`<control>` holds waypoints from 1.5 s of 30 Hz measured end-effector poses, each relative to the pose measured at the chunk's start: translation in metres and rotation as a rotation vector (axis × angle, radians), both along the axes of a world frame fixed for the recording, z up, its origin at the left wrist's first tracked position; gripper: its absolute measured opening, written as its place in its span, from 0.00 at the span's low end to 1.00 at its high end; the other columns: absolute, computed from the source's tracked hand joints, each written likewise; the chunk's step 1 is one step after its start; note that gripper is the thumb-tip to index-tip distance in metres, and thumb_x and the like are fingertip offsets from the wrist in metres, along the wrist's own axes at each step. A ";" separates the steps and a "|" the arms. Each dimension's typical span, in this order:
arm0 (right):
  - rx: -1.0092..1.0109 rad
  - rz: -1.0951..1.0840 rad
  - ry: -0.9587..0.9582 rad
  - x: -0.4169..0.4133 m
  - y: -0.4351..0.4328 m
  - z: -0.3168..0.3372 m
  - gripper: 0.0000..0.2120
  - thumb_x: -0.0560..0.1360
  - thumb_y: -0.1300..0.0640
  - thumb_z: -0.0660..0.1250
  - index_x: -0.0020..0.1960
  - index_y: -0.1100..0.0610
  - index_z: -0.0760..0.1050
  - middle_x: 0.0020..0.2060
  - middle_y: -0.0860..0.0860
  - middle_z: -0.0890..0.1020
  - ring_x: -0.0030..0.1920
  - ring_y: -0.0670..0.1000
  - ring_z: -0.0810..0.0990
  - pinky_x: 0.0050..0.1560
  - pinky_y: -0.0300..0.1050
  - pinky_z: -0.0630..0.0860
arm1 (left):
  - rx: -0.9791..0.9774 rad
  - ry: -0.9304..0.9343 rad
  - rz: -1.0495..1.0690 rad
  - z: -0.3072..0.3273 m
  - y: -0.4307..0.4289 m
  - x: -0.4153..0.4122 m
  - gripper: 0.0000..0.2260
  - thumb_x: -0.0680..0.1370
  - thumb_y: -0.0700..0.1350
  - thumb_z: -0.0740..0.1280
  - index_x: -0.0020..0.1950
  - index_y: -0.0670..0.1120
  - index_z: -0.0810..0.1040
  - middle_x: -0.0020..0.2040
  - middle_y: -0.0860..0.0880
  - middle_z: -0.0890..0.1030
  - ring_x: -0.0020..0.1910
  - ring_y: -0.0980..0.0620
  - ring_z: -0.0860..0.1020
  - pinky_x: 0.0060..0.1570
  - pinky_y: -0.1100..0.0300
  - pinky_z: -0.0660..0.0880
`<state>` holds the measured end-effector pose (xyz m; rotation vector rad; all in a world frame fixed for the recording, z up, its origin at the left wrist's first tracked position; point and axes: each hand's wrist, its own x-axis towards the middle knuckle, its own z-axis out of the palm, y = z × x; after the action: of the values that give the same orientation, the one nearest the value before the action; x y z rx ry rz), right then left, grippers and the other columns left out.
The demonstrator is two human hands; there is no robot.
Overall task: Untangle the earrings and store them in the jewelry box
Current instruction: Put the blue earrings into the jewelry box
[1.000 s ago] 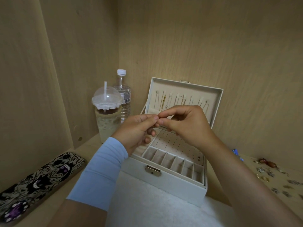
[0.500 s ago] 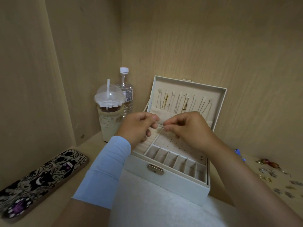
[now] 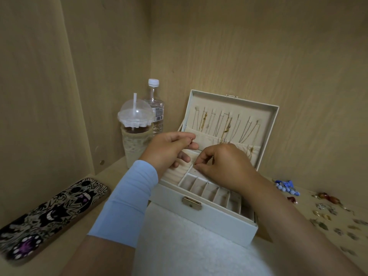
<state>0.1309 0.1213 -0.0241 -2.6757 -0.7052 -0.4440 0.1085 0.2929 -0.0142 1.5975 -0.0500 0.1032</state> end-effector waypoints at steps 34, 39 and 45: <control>0.256 0.165 0.170 0.008 -0.022 0.008 0.02 0.71 0.50 0.78 0.42 0.46 0.86 0.37 0.38 0.85 0.42 0.39 0.82 0.51 0.49 0.81 | 0.875 -0.187 0.039 -0.016 0.005 0.003 0.03 0.75 0.49 0.72 0.45 0.56 0.86 0.42 0.61 0.82 0.42 0.65 0.77 0.46 0.65 0.73; 0.129 0.146 0.171 0.004 -0.019 0.004 0.04 0.70 0.46 0.78 0.42 0.45 0.85 0.37 0.36 0.84 0.41 0.37 0.80 0.47 0.44 0.80 | 0.920 -0.185 -0.011 -0.019 0.005 0.007 0.05 0.73 0.50 0.73 0.44 0.61 0.84 0.43 0.63 0.78 0.49 0.59 0.75 0.55 0.60 0.74; 0.112 0.153 0.115 0.003 -0.018 0.001 0.05 0.71 0.46 0.77 0.42 0.46 0.85 0.36 0.38 0.84 0.38 0.36 0.79 0.39 0.35 0.72 | 0.934 -0.196 0.014 -0.023 0.005 0.008 0.08 0.72 0.52 0.73 0.36 0.64 0.79 0.43 0.63 0.79 0.52 0.56 0.75 0.59 0.52 0.74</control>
<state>0.1335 0.1035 -0.0229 -2.4987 -0.8181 -0.2785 0.1170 0.2983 -0.0375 2.5148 -0.2707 0.2753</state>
